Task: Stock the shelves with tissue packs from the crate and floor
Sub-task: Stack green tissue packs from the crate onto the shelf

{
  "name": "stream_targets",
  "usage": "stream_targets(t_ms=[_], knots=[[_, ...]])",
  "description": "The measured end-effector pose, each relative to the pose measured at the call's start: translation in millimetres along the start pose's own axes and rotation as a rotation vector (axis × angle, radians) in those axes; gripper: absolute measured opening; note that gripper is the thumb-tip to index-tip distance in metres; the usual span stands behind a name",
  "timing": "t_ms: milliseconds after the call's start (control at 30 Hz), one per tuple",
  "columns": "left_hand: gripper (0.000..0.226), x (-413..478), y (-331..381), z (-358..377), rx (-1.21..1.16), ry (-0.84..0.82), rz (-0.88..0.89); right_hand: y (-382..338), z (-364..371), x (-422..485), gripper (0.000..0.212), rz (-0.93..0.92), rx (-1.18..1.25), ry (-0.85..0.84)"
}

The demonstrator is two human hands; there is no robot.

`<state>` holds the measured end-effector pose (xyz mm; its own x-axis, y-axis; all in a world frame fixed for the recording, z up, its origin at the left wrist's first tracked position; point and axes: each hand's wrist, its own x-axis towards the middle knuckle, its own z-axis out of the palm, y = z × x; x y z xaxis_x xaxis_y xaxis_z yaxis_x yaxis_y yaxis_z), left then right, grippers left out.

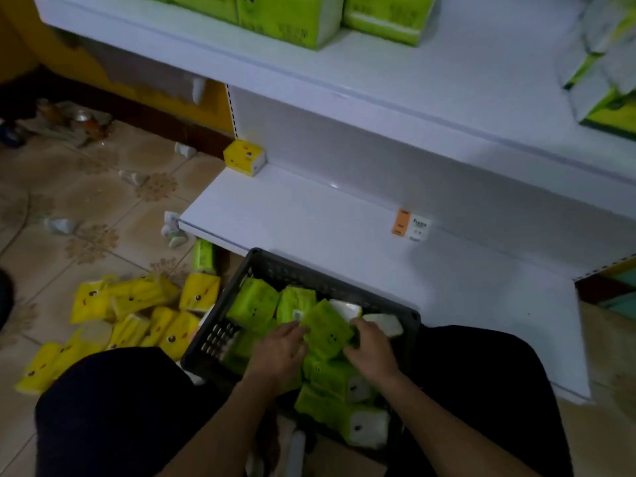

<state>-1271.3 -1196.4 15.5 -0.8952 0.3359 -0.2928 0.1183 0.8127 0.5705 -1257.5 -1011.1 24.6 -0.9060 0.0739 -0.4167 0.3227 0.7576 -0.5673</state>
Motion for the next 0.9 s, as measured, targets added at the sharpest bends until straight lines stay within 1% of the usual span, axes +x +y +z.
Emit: stream_targets(t_ms=[67,100,167,200,233,267,333,433,467,500,533,567,633,700,767,833,900], knots=[[0.082,-8.5,-0.9,36.2,0.042,-0.07,0.037,33.7,21.9,-14.9,0.042,0.049,0.007,-0.135],[0.079,-13.1,0.7,51.7,0.043,-0.11,0.041,50.0,33.0,-21.4,0.041,0.083,0.028,-0.175],[0.08,-22.8,3.1,76.7,0.048,-0.294,0.006,70.9,46.7,-31.9,0.032,0.143,0.043,-0.222],[0.076,-26.1,4.0,87.4,0.055,-0.383,-0.013,81.1,53.9,-33.9,0.03,0.161,0.033,-0.235],[0.067,-27.5,5.4,95.8,0.058,-0.442,-0.028,86.4,58.4,-35.5,0.034,0.181,0.017,-0.255],[0.058,-27.7,6.7,101.4,0.045,-0.473,-0.039,91.0,63.3,-35.7,0.043,0.205,0.011,-0.269],[0.054,-28.1,7.5,110.3,-0.004,-0.519,-0.073,98.0,71.3,-34.5,0.059,0.275,0.05,-0.292],[0.061,-26.7,7.2,116.2,0.018,-0.581,-0.098,116.8,89.4,-31.2,0.075,0.37,0.041,-0.34],[0.069,-25.8,8.5,116.9,0.011,-0.608,-0.102,113.5,87.7,-31.5,0.08,0.378,0.012,-0.363],[0.082,-25.0,10.9,117.1,-0.018,-0.639,-0.103,110.7,85.5,-31.4,0.08,0.375,-0.015,-0.382],[0.095,-24.7,13.5,116.8,-0.045,-0.67,-0.112,109.0,83.3,-31.2,0.074,0.369,-0.039,-0.401],[0.098,-23.4,16.0,116.9,-0.064,-0.688,-0.125,107.7,80.1,-31.0,0.063,0.366,-0.059,-0.406],[0.084,-20.8,17.4,117.8,-0.06,-0.654,-0.129,108.9,73.5,-28.2,0.042,0.378,-0.09,-0.319],[0.087,-19.6,16.5,117.4,-0.081,-0.606,-0.138,107.7,66.6,-23.8,0.03,0.406,-0.067,-0.22],[0.097,-19.5,16.7,110.9,-0.12,-0.542,-0.169,99.0,56.1,-19.8,0.022,0.393,0.015,-0.201],[0.106,-20.4,19.8,101.0,-0.184,-0.402,-0.196,85.8,44.0,-17.1,0.018,0.372,0.089,-0.205],[0.108,-19.3,19.7,89.7,-0.289,-0.268,-0.196,69.2,29.1,-15.9,0.025,0.336,0.142,-0.175]])
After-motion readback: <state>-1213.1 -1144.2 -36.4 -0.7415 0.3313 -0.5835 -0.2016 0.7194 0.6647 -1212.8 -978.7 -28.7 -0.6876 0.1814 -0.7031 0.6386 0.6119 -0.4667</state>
